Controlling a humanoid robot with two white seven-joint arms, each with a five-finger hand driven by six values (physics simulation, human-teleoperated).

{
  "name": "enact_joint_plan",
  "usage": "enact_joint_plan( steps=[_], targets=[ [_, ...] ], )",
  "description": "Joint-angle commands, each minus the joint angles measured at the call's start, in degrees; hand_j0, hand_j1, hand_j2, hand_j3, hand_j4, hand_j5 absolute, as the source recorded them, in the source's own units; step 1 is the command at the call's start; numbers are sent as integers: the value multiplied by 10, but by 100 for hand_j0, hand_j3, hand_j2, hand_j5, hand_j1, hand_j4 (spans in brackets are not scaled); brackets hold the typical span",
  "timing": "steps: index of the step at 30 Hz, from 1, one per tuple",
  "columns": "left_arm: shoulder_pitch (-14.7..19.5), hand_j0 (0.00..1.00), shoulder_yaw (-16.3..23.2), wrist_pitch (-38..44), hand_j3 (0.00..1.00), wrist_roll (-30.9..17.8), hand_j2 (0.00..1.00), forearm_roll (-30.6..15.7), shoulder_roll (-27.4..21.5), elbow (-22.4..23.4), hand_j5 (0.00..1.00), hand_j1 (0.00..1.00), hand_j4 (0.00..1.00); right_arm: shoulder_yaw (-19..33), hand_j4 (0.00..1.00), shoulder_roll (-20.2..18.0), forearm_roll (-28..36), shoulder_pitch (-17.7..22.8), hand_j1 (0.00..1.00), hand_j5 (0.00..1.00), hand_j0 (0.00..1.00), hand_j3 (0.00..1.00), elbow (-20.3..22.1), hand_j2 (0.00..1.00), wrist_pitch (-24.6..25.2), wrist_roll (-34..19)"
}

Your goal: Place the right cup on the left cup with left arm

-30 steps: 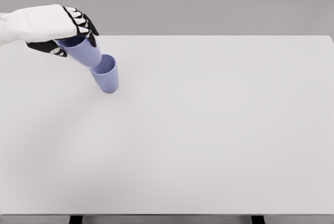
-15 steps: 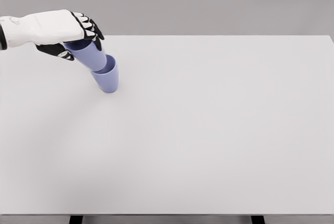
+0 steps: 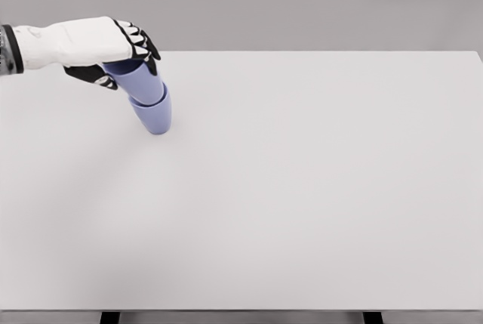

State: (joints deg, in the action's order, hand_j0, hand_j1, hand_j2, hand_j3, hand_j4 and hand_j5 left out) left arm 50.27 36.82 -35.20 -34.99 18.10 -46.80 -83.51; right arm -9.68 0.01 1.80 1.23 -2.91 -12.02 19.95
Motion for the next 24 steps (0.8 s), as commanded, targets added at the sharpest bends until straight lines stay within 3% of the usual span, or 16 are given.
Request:
enact_joint_plan(
  steps=[1, 24],
  targets=[
    [0, 60, 1, 2, 60, 0, 60, -3, 4, 1, 60, 60, 60, 0, 100, 0, 0, 0, 100, 100, 100, 100, 0, 100, 0, 0],
    [7, 60, 3, 2, 60, 0, 60, 10, 19, 13, 60, 60, 60, 0, 100, 0, 0, 0, 100, 100, 100, 100, 0, 100, 0, 0]
  ],
)
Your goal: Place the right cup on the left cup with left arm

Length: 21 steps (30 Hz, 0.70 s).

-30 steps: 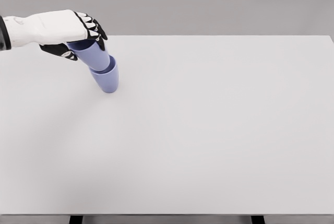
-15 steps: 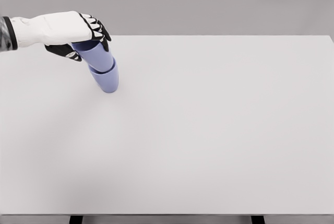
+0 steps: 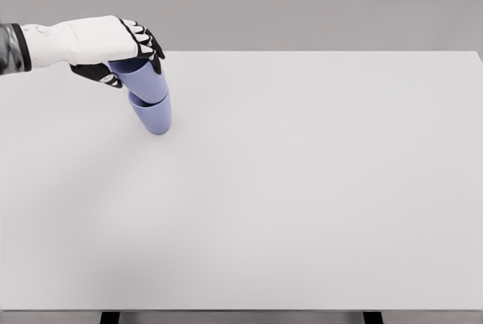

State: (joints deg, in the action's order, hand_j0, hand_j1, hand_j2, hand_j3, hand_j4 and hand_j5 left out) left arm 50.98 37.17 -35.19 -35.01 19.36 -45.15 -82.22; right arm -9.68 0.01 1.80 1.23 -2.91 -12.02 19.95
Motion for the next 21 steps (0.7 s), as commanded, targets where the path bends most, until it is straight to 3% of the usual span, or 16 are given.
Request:
enact_joint_plan(
  steps=[1, 21],
  targets=[
    [0, 60, 0, 2, 60, 0, 60, -3, 4, 0, 60, 60, 60, 0, 100, 0, 0, 0, 100, 100, 100, 100, 0, 100, 0, 0],
    [4, 60, -2, 2, 60, 0, 60, 5, 1, 25, 60, 60, 60, 0, 100, 0, 0, 0, 100, 100, 100, 100, 0, 100, 0, 0]
  ],
)
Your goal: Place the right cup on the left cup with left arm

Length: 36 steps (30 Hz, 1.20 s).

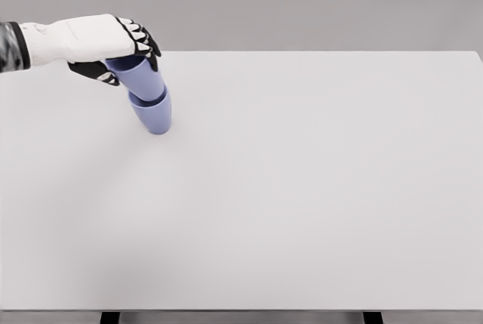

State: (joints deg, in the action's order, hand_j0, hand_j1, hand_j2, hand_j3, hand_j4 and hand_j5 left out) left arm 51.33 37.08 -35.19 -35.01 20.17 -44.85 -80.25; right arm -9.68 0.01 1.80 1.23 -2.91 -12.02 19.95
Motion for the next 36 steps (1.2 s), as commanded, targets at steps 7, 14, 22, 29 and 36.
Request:
enact_joint_plan(
  steps=[7, 14, 22, 29, 36],
  targets=[
    [-1, 60, 0, 2, 60, 0, 60, -3, -2, 10, 60, 60, 60, 0, 100, 0, 0, 0, 100, 100, 100, 100, 0, 100, 0, 0],
    [-2, 60, 1, 2, 60, 0, 60, -3, -2, 10, 60, 60, 60, 0, 100, 0, 0, 0, 100, 100, 100, 100, 0, 100, 0, 0],
    [-3, 62, 1, 2, 62, 0, 62, -4, -2, 8, 62, 62, 62, 0, 100, 0, 0, 0, 100, 100, 100, 100, 0, 100, 0, 0],
    [-4, 83, 1, 2, 83, 0, 83, -5, -2, 4, 83, 83, 83, 0, 100, 0, 0, 0, 100, 100, 100, 100, 0, 100, 0, 0],
    [-3, 100, 1, 2, 100, 0, 100, -6, -2, 4, 100, 100, 100, 0, 100, 0, 0, 0, 100, 100, 100, 100, 0, 100, 0, 0]
  ],
)
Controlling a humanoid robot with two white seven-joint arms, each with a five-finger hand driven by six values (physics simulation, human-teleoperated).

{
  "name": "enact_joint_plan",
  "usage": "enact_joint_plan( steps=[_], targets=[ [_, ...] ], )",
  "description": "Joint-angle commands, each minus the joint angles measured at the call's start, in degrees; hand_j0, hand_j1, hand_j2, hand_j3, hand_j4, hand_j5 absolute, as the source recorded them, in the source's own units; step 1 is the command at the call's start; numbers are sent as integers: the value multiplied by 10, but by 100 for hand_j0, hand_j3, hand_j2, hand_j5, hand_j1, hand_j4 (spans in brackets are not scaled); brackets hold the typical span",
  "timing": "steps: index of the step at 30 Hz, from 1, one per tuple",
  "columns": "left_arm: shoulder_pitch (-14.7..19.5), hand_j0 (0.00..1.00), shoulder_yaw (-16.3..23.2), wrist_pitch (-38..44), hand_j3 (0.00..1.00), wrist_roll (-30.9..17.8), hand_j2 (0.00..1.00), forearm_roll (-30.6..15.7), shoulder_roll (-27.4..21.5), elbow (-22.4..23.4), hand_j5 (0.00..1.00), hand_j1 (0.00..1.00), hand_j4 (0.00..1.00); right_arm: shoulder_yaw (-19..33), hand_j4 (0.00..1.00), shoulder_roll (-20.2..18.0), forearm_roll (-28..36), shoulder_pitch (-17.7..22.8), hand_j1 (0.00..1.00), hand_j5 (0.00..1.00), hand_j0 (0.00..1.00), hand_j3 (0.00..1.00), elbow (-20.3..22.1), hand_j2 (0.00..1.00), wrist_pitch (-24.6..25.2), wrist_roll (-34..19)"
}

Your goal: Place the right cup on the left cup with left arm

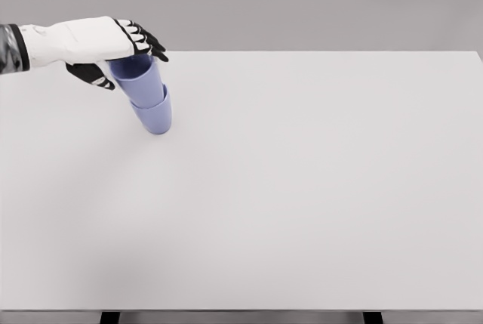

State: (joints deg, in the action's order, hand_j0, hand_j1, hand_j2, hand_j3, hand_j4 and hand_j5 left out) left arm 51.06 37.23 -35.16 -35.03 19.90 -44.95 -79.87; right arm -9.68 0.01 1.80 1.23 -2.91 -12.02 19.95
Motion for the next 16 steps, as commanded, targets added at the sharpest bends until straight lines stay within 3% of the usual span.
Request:
enact_joint_plan(
  steps=[1, 7, 11, 16],
  targets=[
    [0, 100, -1, 2, 100, 0, 100, -3, -1, 0, 100, 100, 100, 0, 100, 0, 0, 0, 100, 100, 100, 100, 0, 100, 0, 0],
    [3, 100, -15, 2, 100, 0, 100, -8, -4, 7, 100, 100, 100, 0, 100, 0, 0, 0, 100, 100, 100, 100, 0, 100, 0, 0],
    [-14, 100, -24, 2, 100, 0, 100, -101, -41, 89, 100, 100, 100, 0, 100, 0, 0, 0, 100, 100, 100, 100, 0, 100, 0, 0],
    [-25, 100, -24, 2, 100, 0, 100, -101, -52, 89, 100, 100, 100, 0, 100, 0, 0, 0, 100, 100, 100, 100, 0, 100, 0, 0]
  ],
)
